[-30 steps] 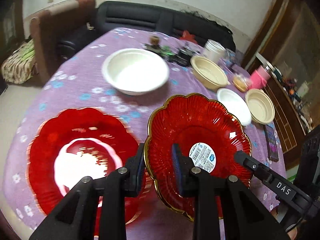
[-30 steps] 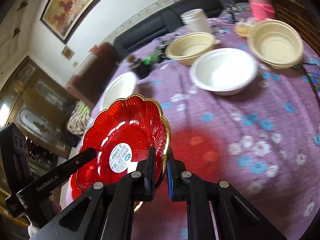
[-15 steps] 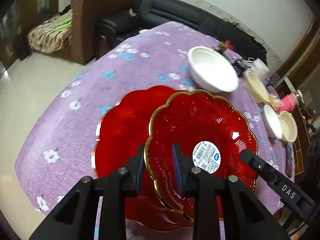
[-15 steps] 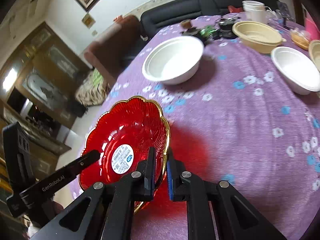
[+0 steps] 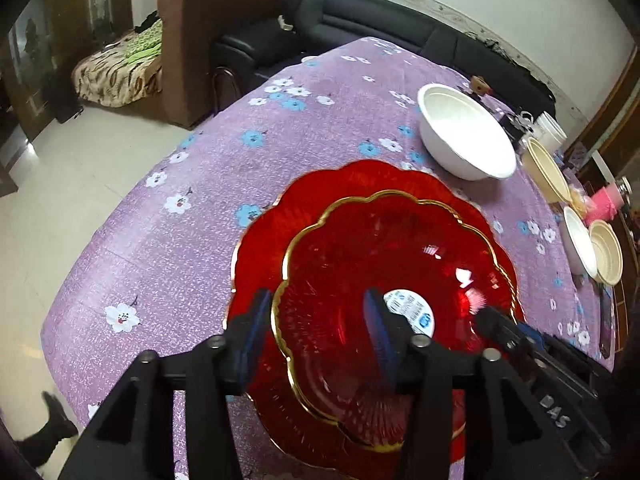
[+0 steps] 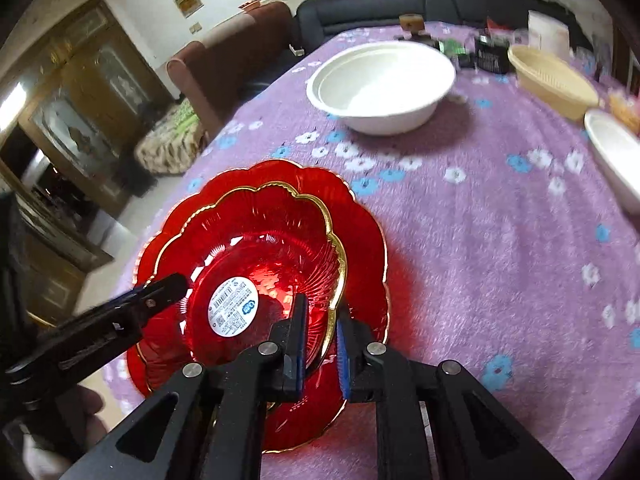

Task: Organize plates and bowls
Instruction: 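Open both grippers and withdraw from the stacked red plates, then move both grippers toward the white foam plate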

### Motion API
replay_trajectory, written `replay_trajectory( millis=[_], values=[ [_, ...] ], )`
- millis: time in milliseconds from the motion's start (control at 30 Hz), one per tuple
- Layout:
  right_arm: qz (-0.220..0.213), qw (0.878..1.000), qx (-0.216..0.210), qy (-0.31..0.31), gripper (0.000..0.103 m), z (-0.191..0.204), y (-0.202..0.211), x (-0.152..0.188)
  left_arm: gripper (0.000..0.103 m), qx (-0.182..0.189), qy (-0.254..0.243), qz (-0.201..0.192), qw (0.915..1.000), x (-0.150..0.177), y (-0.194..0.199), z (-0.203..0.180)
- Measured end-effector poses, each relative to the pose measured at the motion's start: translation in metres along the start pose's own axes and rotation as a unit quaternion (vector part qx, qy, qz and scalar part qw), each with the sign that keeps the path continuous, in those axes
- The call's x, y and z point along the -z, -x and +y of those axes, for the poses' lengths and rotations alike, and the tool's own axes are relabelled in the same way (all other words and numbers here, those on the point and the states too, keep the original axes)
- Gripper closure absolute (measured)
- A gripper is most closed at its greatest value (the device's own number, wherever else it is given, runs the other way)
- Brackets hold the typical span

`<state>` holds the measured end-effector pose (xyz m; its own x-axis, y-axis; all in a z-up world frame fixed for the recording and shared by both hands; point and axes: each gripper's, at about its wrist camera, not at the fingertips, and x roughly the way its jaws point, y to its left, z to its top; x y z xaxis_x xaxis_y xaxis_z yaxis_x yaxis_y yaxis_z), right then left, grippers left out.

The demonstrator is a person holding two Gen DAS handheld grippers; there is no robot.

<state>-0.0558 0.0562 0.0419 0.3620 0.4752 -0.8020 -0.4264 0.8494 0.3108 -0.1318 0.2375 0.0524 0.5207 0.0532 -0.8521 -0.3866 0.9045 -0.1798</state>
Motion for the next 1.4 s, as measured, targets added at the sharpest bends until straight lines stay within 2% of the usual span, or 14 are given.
replay_trajectory(
  millis=[133,267,433,500,600,700,867,1067,1267,1400],
  values=[
    [-0.023,0.998,0.039,0.037,0.085,0.011,-0.003,0.001,0.039,-0.008,-0.03,-0.008,0.9995,0.003,0.003,-0.011],
    [-0.046,0.992,0.08,0.082,0.084,0.022,-0.005,0.006,0.038,-0.019,-0.052,-0.023,0.9982,0.002,0.011,-0.018],
    [-0.074,0.979,0.132,0.14,0.079,0.038,-0.008,0.015,0.035,0.008,-0.027,-0.038,0.9989,0.004,0.033,-0.011],
    [-0.083,0.979,0.127,0.135,0.071,0.037,-0.003,0.016,0.029,0.016,-0.011,-0.049,0.9986,0.008,0.043,-0.009],
    [-0.103,0.983,0.098,0.114,0.056,0.029,0.014,0.017,0.028,0.028,0.006,-0.058,0.9979,0.015,0.056,-0.009],
    [-0.13,0.983,0.088,0.095,0.049,0.022,0.037,0.02,0.028,0.032,0.006,-0.067,0.9972,0.025,0.069,-0.015],
    [-0.158,0.981,0.085,0.072,0.048,0.006,0.072,0.031,0.028,0.055,-0.003,-0.074,0.9957,0.037,0.082,-0.03],
    [-0.196,0.972,0.122,0.048,0.047,-0.028,0.114,0.052,0.028,0.08,-0.03,-0.079,0.9932,0.052,0.099,-0.052],
    [-0.213,0.964,0.156,0.028,0.047,-0.059,0.166,0.073,0.028,0.135,-0.035,-0.113,0.9839,0.071,0.138,-0.064],
    [-0.223,0.961,0.165,0.022,0.046,-0.064,0.213,0.077,0.028,0.163,-0.046,-0.119,0.9783,0.077,0.167,-0.069]
  ],
)
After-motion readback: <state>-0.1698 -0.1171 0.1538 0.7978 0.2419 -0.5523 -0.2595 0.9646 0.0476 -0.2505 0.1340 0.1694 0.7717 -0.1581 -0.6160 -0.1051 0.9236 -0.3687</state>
